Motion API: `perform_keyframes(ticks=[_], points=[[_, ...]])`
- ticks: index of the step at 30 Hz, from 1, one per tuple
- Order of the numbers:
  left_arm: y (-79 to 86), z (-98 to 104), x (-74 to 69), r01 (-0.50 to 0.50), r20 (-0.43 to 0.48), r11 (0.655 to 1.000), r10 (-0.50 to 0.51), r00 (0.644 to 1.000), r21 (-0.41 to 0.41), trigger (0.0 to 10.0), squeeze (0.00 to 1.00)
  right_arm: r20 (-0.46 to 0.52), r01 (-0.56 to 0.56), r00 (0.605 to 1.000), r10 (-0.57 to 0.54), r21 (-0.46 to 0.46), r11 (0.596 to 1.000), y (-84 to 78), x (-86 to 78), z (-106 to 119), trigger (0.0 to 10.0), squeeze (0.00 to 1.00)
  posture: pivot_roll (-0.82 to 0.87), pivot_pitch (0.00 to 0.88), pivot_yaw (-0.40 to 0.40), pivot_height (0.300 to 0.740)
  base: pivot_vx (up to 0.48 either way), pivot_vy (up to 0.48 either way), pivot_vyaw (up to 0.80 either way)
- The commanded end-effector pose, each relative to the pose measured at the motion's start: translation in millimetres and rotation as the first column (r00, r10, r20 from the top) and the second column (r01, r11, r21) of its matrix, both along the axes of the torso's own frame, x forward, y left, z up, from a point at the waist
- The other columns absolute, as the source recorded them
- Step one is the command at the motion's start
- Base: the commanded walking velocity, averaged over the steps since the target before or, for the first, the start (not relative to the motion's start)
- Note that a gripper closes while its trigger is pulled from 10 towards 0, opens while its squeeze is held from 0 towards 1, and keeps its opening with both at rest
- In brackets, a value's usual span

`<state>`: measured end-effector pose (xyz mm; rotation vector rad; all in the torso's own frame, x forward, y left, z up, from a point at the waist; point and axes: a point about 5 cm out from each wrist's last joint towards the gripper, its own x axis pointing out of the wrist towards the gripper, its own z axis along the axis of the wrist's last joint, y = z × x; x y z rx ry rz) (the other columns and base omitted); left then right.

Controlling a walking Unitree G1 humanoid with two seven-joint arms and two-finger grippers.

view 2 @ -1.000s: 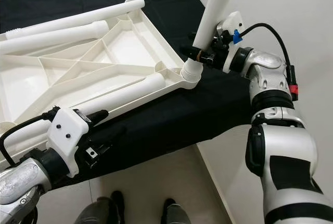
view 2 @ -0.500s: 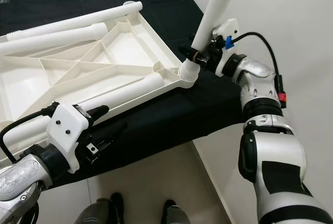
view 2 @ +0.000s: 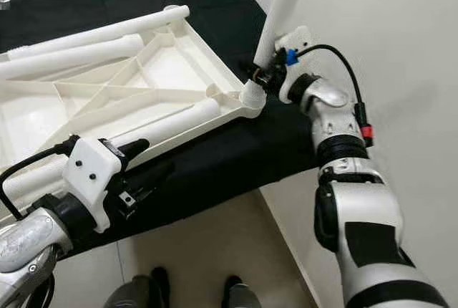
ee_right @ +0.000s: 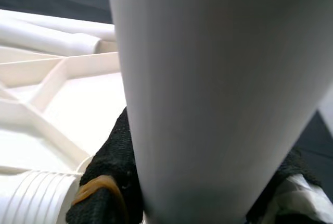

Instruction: Building children table

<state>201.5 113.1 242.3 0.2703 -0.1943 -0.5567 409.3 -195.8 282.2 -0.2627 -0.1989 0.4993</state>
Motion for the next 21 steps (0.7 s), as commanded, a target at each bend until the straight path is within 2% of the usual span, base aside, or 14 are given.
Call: perform_keyframes(ticks=[1, 3, 10, 14, 18, 21], points=[[0.6, 0, -2.8, -0.001, -0.004, 1.000, 0.001, 1.000, 0.001, 10.0, 0.00, -0.258, 0.120, 0.957, -0.133, -0.065, 0.991, -15.2, -1.7, -58, 0.0, 0.00, 0.13, 0.342, -0.079, 0.740, 0.000, 0.000, 0.00], [0.2, 0, -2.8, 0.000, -0.002, 1.000, 0.000, 1.000, 0.000, 10.0, 0.00, -0.253, 0.144, 0.954, -0.158, -0.074, 0.987, -15.2, -0.7, -57, 0.0, 0.00, 0.13, 0.342, -0.079, 0.740, 0.000, 0.000, 0.00], [-1.7, 2, -4.3, 0.008, 0.003, 1.000, -0.008, 1.000, -0.002, 10.0, 0.00, -0.294, 0.201, 0.937, -0.191, 0.003, 0.980, -11.0, 4.7, -47, 0.0, 0.00, 0.13, 0.342, -0.077, 0.740, 0.000, 0.000, 0.00], [-2.7, 2, -5.1, 0.012, 0.005, 1.000, -0.012, 1.000, -0.003, 10.0, 0.00, -0.338, 0.271, 0.911, -0.236, 0.059, 0.961, -9.5, 7.7, -43, 0.0, 0.00, 0.13, 0.342, -0.078, 0.740, 0.000, 0.000, 0.00], [-2.6, 2, -5.7, 0.010, 0.005, 1.000, -0.010, 1.000, -0.001, 10.0, 0.00, -0.334, 0.338, 0.898, -0.285, 0.111, 0.935, -13.1, 9.1, -38, 0.0, 0.00, 0.13, 0.342, -0.082, 0.740, 0.000, 0.000, 0.00], [-1.9, 2, -5.5, 0.007, 0.005, 1.000, -0.007, 1.000, 0.003, 10.0, 0.00, -0.367, 0.379, 0.880, -0.303, 0.155, 0.912, -15.7, 8.6, -43, 0.0, 0.00, 0.13, 0.340, -0.080, 0.740, 0.000, 0.000, 0.00]])
